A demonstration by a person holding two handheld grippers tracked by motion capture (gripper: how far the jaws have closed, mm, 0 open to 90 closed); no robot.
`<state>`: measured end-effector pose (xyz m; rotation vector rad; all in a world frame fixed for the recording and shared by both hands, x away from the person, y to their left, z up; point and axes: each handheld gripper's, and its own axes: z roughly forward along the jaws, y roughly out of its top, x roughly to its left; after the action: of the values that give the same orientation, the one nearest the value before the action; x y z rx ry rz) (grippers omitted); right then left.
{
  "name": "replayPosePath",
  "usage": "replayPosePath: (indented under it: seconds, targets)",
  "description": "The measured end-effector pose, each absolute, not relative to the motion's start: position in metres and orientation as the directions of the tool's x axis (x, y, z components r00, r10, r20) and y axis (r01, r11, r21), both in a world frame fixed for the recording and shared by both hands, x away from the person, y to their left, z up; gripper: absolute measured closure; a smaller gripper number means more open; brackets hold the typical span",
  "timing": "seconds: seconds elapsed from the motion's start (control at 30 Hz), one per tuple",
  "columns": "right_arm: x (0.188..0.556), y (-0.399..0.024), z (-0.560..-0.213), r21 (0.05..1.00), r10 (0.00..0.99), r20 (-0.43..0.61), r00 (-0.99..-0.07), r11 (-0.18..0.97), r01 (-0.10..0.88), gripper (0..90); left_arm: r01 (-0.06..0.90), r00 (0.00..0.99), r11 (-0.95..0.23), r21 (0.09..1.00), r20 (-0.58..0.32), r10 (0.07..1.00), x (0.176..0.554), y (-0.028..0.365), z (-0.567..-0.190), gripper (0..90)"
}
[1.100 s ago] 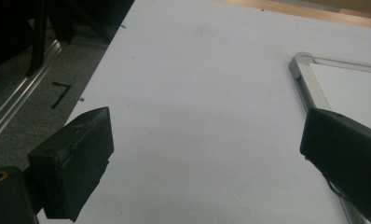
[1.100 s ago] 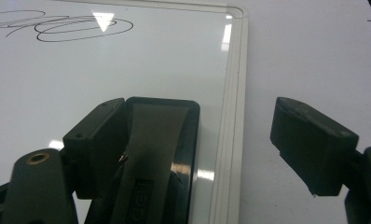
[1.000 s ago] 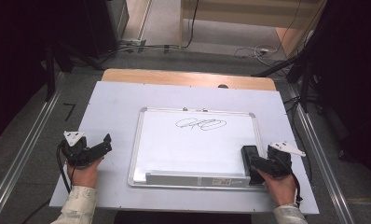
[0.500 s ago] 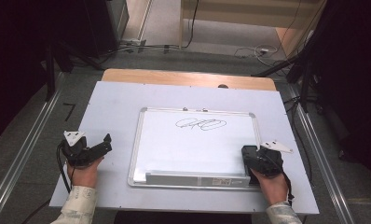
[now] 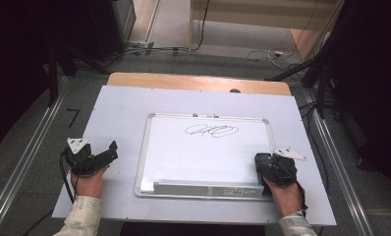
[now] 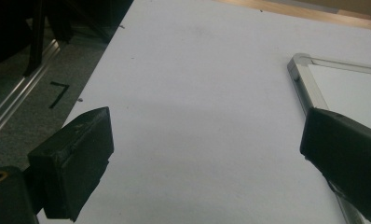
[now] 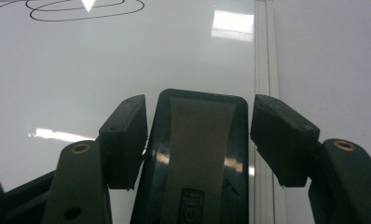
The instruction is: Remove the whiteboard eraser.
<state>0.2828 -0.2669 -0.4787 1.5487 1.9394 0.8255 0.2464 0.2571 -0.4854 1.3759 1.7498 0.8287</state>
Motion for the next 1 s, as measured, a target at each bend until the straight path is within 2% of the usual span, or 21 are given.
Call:
replayPosePath:
  seconds: [0.2, 0.6, 1.0]
  targets:
    - [0.286, -0.261, -0.485, 0.717, 0.974, -0.059, -0.221, 0.195, 0.669, 36.3, 0.49, -0.144, 0.218, 0.844, -0.168, 0.975, 0.246, 0.258, -0.485, 2.8]
    - [0.289, -0.267, -0.491, 0.701, 0.979, 0.027, -0.204, 0.127, 0.701, 35.8, 0.49, -0.147, 0.224, 0.842, -0.174, 0.974, 0.247, 0.258, -0.486, 2.8]
    - [0.287, -0.265, -0.488, 0.709, 0.974, 0.0, -0.225, 0.158, 0.687, 38.7, 0.488, -0.148, 0.227, 0.843, -0.177, 0.973, 0.246, 0.26, -0.485, 2.8]
